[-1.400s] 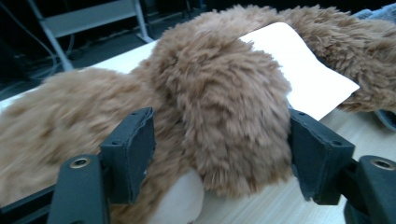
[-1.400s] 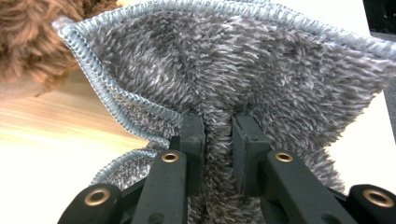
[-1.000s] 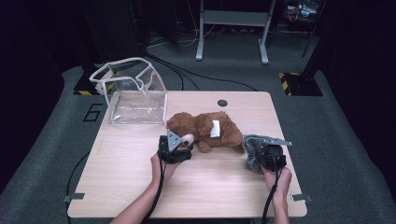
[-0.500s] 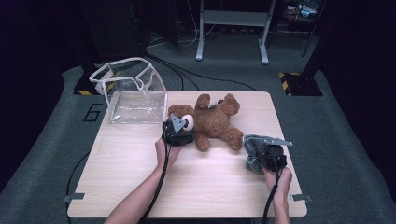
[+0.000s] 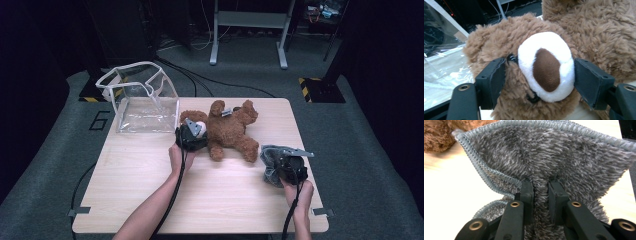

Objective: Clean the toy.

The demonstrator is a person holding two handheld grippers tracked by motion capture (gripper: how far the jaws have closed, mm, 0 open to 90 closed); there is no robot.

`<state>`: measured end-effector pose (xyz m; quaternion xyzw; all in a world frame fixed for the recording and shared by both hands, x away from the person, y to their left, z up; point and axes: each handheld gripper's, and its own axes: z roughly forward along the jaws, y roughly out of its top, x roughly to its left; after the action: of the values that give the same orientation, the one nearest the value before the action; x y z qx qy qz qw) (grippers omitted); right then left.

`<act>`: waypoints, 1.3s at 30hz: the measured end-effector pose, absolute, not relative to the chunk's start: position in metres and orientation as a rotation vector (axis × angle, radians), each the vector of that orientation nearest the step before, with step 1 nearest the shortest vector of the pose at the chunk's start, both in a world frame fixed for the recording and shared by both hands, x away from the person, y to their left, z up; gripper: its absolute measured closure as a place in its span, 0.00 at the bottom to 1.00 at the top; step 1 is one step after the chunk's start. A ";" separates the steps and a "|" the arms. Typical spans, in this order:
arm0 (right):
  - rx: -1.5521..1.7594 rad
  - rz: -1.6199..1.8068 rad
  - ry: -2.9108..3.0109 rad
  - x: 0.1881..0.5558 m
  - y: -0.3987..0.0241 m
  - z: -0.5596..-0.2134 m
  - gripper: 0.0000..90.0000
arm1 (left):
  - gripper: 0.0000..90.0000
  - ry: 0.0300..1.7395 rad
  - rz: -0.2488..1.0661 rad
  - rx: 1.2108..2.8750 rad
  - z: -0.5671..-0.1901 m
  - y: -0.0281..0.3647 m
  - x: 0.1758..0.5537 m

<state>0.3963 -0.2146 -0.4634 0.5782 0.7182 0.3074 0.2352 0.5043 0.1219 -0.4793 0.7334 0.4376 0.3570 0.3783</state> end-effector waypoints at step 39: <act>1.441 0.944 2.005 0.400 -0.179 -0.429 0.85 | 0.57 0.911 0.616 1.871 -0.483 0.126 0.443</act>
<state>0.3999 -0.1790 -0.4292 0.5282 0.7351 0.3460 0.2466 0.4430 0.1262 -0.4830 0.7625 0.3712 0.2509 0.4667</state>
